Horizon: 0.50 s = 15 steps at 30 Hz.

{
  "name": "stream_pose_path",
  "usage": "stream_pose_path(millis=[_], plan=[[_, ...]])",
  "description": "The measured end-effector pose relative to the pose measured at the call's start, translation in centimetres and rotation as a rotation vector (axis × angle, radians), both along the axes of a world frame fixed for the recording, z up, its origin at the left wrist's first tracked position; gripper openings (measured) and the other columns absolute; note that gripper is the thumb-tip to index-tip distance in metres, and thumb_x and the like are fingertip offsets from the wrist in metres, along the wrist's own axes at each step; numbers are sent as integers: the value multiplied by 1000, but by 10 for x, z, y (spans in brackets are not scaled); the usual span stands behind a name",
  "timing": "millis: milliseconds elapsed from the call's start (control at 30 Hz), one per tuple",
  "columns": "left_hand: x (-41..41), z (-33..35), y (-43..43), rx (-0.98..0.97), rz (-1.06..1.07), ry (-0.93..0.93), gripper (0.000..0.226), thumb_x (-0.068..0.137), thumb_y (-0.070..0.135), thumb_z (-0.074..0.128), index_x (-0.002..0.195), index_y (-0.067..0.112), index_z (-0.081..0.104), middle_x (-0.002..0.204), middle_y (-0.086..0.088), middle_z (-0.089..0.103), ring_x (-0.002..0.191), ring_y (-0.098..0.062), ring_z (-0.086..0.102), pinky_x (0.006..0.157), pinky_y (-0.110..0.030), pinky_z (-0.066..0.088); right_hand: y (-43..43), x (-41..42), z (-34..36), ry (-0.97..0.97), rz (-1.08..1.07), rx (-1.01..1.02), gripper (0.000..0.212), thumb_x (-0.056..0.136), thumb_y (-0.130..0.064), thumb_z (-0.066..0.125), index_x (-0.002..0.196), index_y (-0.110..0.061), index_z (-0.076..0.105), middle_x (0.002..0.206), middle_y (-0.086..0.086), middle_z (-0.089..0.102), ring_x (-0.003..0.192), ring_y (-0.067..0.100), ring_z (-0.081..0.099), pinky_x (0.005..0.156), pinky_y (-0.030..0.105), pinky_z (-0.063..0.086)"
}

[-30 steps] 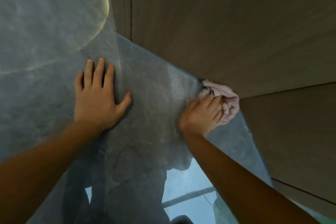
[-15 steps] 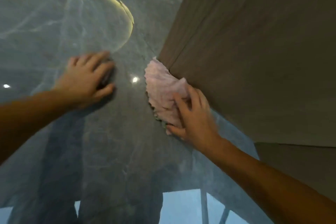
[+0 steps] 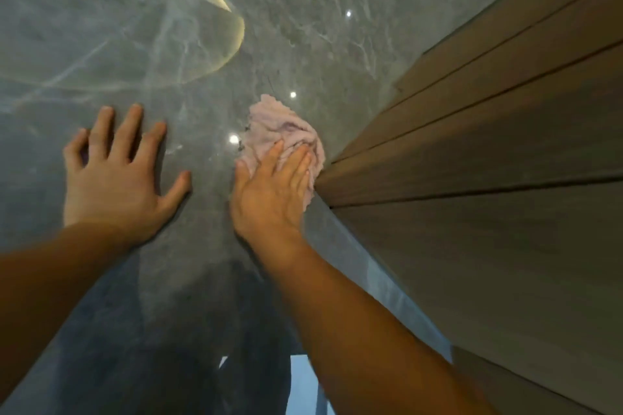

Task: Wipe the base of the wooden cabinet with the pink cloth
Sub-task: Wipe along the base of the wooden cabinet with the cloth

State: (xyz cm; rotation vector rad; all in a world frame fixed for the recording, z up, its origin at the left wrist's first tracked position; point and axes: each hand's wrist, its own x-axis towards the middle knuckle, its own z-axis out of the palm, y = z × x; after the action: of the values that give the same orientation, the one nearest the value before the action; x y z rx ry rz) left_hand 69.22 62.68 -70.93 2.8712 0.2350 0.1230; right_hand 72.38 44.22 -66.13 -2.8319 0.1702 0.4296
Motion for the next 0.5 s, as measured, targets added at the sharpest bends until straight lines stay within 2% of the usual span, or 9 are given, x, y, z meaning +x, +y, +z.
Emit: stream_pose_path(millis=[100, 200, 267, 400, 500], plan=[[1, 5, 0, 16, -7, 37, 79, 84, 69, 39, 149, 23, 39, 165, -11, 28, 154, -38, 17, 115, -50, 18, 6, 53, 0, -25, -190, 2, 74, 100, -49, 23, 153, -4, -2, 160, 26, -13, 147, 40, -17, 118, 51, -15], [-2, 7, 1, 12, -3, 84, 81, 84, 68, 38, 150, 22, 38, 166, -11, 25, 157, -34, 10, 117, -50, 15, -10, 120, -4, -58, -581, -42, 76, 101, -49, 26, 152, 1, 0, 160, 29, -10, 148, 41, -13, 120, 48, -9], [-5, 9, 3, 22, -12, 105, 81, 85, 68, 37, 151, 22, 37, 166, -12, 24, 156, -38, 12, 118, -52, 14, -24, 156, -11, -113, -733, -46, 68, 103, -45, 21, 152, 0, 5, 160, 27, -8, 149, 38, -10, 120, 45, -8], [-3, 19, 1, 16, -11, 126, 79, 86, 63, 41, 152, 19, 37, 166, -15, 27, 154, -42, 18, 119, -55, 15, -38, 181, -26, -206, -701, -136, 68, 101, -46, 27, 152, -3, 15, 161, 28, 2, 149, 39, -1, 120, 47, -3], [0, 23, -5, 8, -37, 151, 80, 87, 63, 41, 153, 19, 36, 167, -14, 26, 155, -41, 16, 120, -56, 15, -24, 131, -24, -298, -515, -182, 69, 99, -43, 36, 150, 1, 21, 158, 32, 11, 148, 43, 11, 121, 50, 9]])
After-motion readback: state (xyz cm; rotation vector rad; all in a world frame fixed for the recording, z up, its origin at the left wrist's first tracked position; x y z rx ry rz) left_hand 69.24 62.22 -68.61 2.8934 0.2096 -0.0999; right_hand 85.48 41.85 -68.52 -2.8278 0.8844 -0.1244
